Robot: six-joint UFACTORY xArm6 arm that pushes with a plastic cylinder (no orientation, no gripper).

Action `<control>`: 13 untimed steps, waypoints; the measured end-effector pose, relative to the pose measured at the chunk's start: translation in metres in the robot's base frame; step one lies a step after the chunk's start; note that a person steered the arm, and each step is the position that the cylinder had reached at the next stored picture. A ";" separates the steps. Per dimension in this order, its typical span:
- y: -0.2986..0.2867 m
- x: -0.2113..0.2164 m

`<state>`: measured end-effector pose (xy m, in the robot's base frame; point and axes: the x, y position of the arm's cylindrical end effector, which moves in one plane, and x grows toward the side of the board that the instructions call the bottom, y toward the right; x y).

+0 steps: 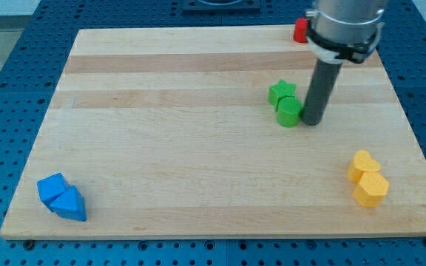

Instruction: Point your arm to the bottom right

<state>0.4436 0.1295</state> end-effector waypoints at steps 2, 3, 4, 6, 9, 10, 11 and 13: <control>-0.041 0.001; -0.039 0.014; 0.007 0.032; 0.131 0.030; 0.171 0.099; 0.144 0.096; 0.087 0.062; 0.099 0.036</control>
<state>0.4795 0.2286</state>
